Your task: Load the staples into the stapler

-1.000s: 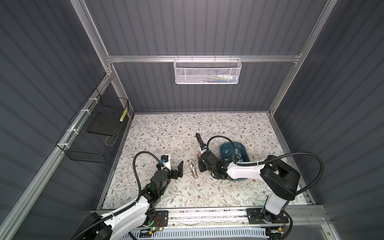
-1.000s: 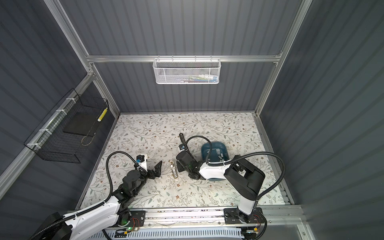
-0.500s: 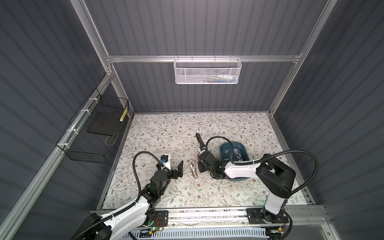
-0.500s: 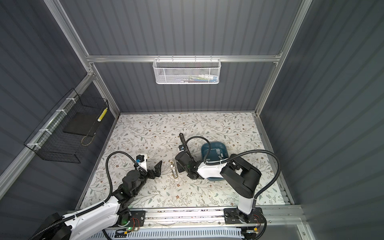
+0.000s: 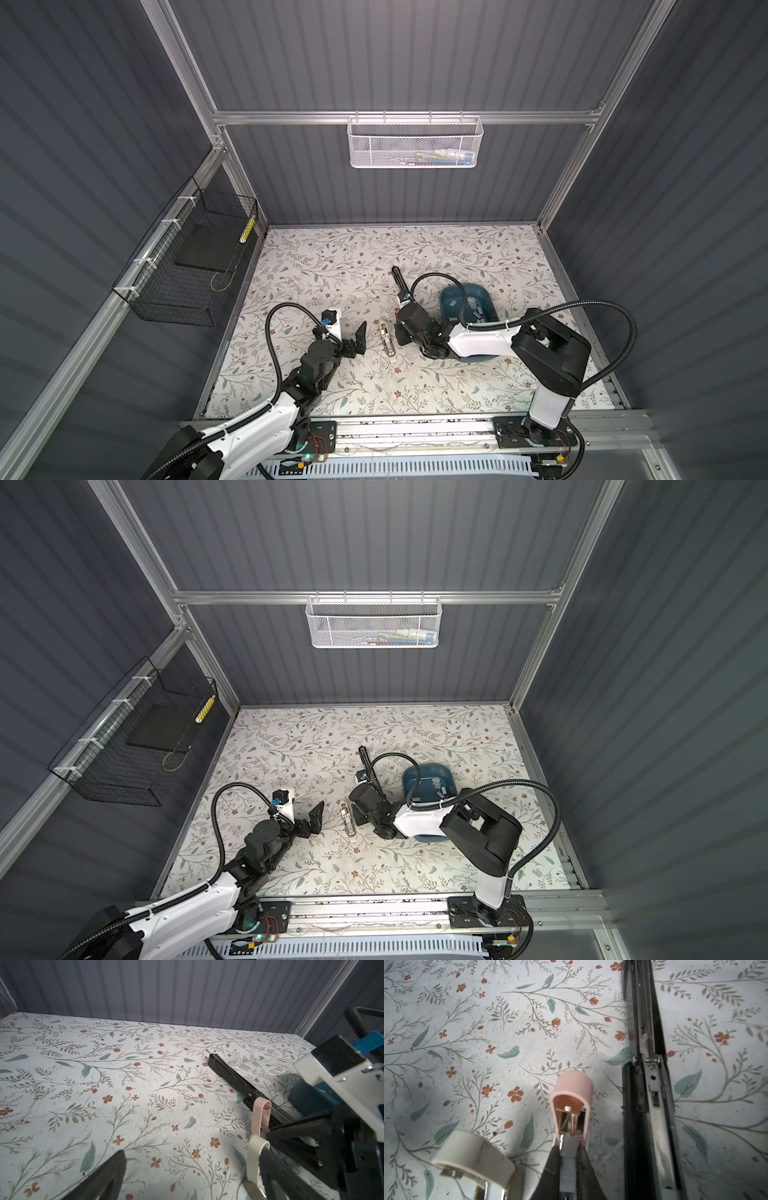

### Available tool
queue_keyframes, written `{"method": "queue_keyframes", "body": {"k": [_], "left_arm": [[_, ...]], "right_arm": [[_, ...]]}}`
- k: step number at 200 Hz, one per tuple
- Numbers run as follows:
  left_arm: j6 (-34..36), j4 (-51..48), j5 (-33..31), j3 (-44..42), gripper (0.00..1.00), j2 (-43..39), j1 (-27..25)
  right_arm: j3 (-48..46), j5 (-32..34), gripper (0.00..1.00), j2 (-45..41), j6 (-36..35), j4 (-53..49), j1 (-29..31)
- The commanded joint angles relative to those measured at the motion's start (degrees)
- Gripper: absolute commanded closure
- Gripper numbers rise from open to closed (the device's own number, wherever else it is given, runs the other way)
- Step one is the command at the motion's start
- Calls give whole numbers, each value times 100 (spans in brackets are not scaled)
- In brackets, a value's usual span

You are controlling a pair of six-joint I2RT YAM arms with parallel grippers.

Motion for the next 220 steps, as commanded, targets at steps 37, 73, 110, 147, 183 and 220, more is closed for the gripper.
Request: {"method": "queue_keyframes", "body": {"k": [37,73,110,147,183,220], "left_arm": [[24,88,-41,43,0,-12,-1],[22,88,-45,42,0,-2,-7],[20,90,-41,42,0,-8,-2],[22,88,-38,45,0,-13,-8],[24,122,-32,33,0,6,-6],[50,202,24,10,0,36,-8]], "right_arm": [[13,229,95,-195,-38,-91,105],[82,220,95,-155,80,-152,112],[249,277,95,-6,170,-326,113],[260,233,95,2,245,-329,114],[172,156,95,-23,355,-211,127],[162,172,95,29,484,-186,133]]}}
